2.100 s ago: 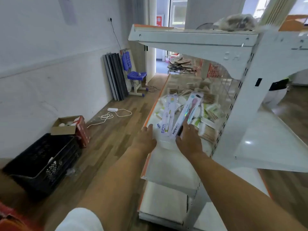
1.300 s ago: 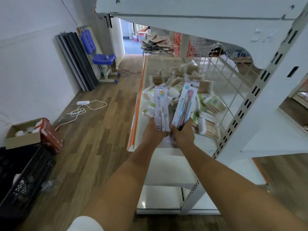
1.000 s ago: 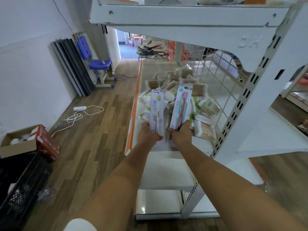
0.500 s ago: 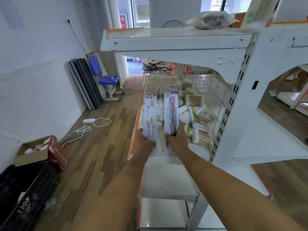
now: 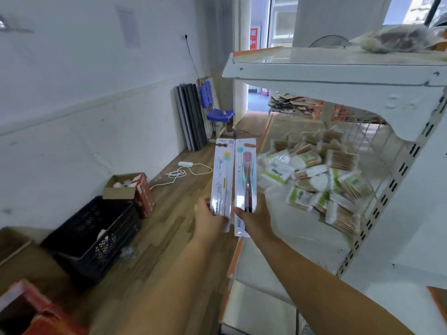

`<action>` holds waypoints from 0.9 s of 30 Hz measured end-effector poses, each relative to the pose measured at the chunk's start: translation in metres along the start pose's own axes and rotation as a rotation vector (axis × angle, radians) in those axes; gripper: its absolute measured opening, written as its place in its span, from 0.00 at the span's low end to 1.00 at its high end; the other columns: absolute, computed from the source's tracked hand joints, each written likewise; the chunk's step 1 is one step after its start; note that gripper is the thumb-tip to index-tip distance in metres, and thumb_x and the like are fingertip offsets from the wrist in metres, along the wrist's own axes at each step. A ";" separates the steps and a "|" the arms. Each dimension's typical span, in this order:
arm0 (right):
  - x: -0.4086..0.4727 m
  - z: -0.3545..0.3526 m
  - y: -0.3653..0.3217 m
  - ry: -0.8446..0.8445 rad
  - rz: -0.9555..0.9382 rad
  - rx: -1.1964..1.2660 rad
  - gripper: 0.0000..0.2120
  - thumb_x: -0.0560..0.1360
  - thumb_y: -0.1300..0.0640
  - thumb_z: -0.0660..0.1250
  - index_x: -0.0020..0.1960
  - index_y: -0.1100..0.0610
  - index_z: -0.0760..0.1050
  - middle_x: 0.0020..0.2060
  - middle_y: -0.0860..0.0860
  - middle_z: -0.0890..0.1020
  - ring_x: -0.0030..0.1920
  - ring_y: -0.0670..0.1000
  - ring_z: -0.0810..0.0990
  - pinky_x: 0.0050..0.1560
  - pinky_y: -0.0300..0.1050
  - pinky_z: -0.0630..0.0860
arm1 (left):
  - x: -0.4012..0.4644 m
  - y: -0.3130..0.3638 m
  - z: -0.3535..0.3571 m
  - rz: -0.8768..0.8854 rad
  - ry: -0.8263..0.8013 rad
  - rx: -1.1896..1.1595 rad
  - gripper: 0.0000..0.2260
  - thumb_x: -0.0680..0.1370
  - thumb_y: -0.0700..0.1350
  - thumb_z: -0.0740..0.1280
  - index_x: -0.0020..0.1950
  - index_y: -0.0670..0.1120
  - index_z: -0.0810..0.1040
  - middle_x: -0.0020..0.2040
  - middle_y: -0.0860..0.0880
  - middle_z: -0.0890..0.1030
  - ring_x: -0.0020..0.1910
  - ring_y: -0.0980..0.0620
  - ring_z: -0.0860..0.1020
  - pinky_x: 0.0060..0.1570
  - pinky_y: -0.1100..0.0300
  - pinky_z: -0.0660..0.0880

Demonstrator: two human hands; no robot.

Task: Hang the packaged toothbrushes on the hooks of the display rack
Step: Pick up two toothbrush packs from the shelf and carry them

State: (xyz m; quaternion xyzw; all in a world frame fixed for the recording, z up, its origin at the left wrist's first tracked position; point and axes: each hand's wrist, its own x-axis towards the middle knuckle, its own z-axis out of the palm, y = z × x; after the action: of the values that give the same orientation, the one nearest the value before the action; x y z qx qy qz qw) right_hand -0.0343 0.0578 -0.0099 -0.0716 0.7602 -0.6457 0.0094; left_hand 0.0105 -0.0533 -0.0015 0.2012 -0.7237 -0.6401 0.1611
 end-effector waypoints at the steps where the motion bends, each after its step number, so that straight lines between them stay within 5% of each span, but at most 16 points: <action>1: -0.002 0.009 0.002 -0.026 0.004 -0.004 0.23 0.70 0.64 0.70 0.62 0.56 0.67 0.50 0.51 0.77 0.49 0.52 0.76 0.43 0.37 0.71 | -0.003 -0.004 -0.010 -0.001 0.023 0.005 0.24 0.61 0.42 0.69 0.56 0.49 0.68 0.57 0.45 0.71 0.51 0.46 0.77 0.42 0.46 0.80; 5: -0.013 0.045 0.001 -0.089 0.020 -0.016 0.26 0.70 0.61 0.72 0.64 0.55 0.67 0.54 0.52 0.77 0.54 0.55 0.77 0.55 0.49 0.74 | -0.001 -0.022 -0.054 -0.021 0.120 0.012 0.22 0.63 0.34 0.69 0.50 0.53 0.68 0.58 0.45 0.70 0.54 0.45 0.75 0.43 0.45 0.80; 11: -0.009 0.105 -0.022 -0.196 -0.001 -0.005 0.30 0.72 0.62 0.71 0.70 0.57 0.62 0.59 0.53 0.75 0.54 0.52 0.76 0.52 0.43 0.71 | 0.025 -0.035 -0.123 -0.026 0.123 0.005 0.25 0.68 0.32 0.71 0.58 0.49 0.66 0.58 0.44 0.74 0.55 0.47 0.77 0.51 0.49 0.78; 18: 0.009 0.203 -0.056 -0.267 -0.025 0.013 0.25 0.74 0.62 0.69 0.65 0.54 0.62 0.52 0.49 0.74 0.52 0.50 0.75 0.49 0.42 0.72 | 0.069 -0.015 -0.210 0.066 0.079 0.003 0.25 0.71 0.29 0.66 0.59 0.52 0.62 0.51 0.52 0.75 0.51 0.53 0.76 0.33 0.68 0.74; 27: 0.040 0.297 -0.074 -0.276 -0.015 0.017 0.25 0.72 0.63 0.70 0.65 0.56 0.65 0.52 0.49 0.75 0.53 0.52 0.76 0.51 0.45 0.73 | 0.129 -0.035 -0.292 0.121 0.165 -0.008 0.34 0.69 0.29 0.69 0.70 0.48 0.62 0.60 0.49 0.73 0.56 0.51 0.74 0.42 0.67 0.74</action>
State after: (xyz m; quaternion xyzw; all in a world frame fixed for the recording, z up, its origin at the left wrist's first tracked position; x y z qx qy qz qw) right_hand -0.0352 -0.2497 0.0171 -0.1654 0.7457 -0.6360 0.1096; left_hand 0.0445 -0.3723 -0.0015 0.2085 -0.7164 -0.6132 0.2595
